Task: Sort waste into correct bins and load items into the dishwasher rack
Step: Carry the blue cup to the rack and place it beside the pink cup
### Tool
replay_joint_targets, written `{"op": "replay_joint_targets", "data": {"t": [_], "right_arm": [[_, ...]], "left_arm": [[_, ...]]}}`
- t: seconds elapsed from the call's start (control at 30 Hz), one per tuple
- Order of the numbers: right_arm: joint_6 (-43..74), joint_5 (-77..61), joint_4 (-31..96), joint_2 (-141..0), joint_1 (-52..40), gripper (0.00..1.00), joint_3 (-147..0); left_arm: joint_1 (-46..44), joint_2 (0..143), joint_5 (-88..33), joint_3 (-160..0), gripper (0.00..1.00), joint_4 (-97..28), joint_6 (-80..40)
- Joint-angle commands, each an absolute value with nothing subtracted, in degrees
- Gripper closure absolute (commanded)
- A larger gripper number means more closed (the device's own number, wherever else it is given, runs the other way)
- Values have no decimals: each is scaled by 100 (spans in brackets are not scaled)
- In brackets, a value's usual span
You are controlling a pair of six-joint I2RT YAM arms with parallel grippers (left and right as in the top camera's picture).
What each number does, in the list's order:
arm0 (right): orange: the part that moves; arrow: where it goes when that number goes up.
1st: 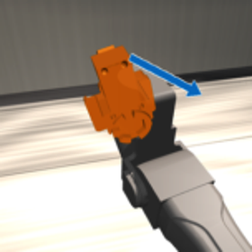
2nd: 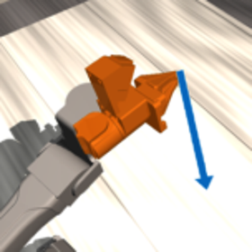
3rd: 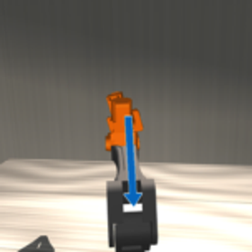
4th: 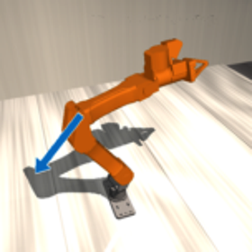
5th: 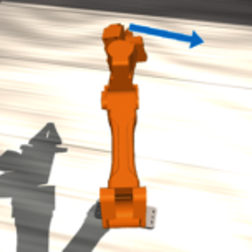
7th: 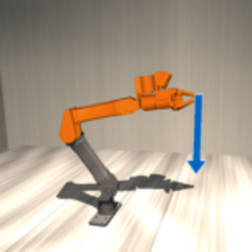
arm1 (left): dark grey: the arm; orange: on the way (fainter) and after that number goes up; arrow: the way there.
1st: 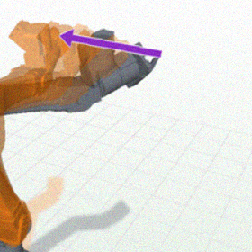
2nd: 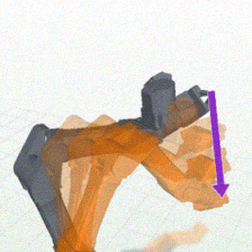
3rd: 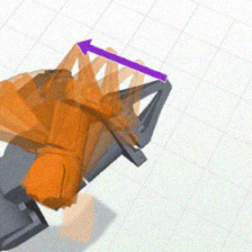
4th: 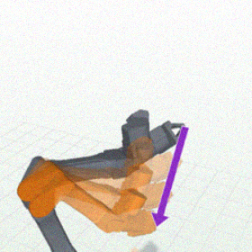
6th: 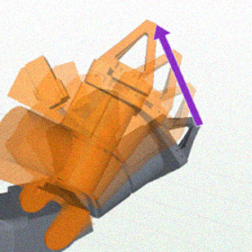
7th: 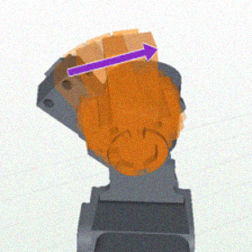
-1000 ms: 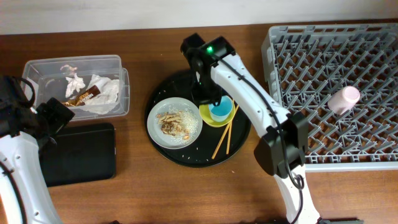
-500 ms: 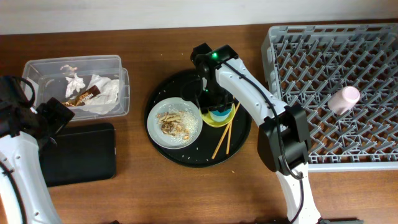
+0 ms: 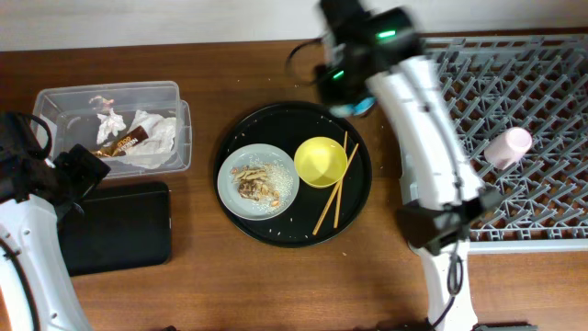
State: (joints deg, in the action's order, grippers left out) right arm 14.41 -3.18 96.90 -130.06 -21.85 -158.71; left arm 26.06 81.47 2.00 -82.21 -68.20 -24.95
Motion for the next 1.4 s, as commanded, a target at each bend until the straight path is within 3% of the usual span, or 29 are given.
{"op": "replay_joint_targets", "data": {"t": [0.0, 0.13, 0.23, 0.33, 0.4, 0.67, 0.8, 0.97, 1.27, 1.33, 1.37], "right_arm": [[1350, -760, 9734, -12357, -635, 96, -16230], [834, -1076, 9601, -12363, 2213, 96, -16166], [792, -1420, 9371, -12549, 3385, 96, -16156], [-727, -4278, 8772, -13277, 4198, 96, -16153], [-1671, -4998, 8606, -13778, 4359, 96, -16153], [-2226, -5896, 8844, -15240, 4364, 96, -16125], [-2443, -5902, 9063, -15318, 4587, 96, -15474], [-3411, -7096, 9065, -15318, 5002, 96, -14022], [-3385, -7116, 9717, -15303, 5819, 96, -14049], [-3253, -6917, 9736, -15299, 5824, 82, -14049], [-3223, -6836, 9736, -15275, 5815, 70, -14049]], "left_arm": [[2633, 8097, 239, -8287, 1, -6825, -2545], [2633, 8097, 239, -8287, 1, -6825, -2545], [2633, 8097, 239, -8287, 1, -6823, -2545], [2633, 8097, 239, -8287, 0, -6823, -2545], [2633, 8097, 239, -8287, 1, -6825, -2545], [2633, 8097, 239, -8287, 0, -6825, -2545], [2633, 8097, 239, -8287, 1, -6823, -2545], [2633, 8097, 239, -8287, 1, -6825, -2545], [2633, 8097, 239, -8287, 1, -6825, -2545], [2633, 8097, 239, -8287, 1, -6825, -2545], [2633, 8097, 239, -8287, 1, -6825, -2545]]}}
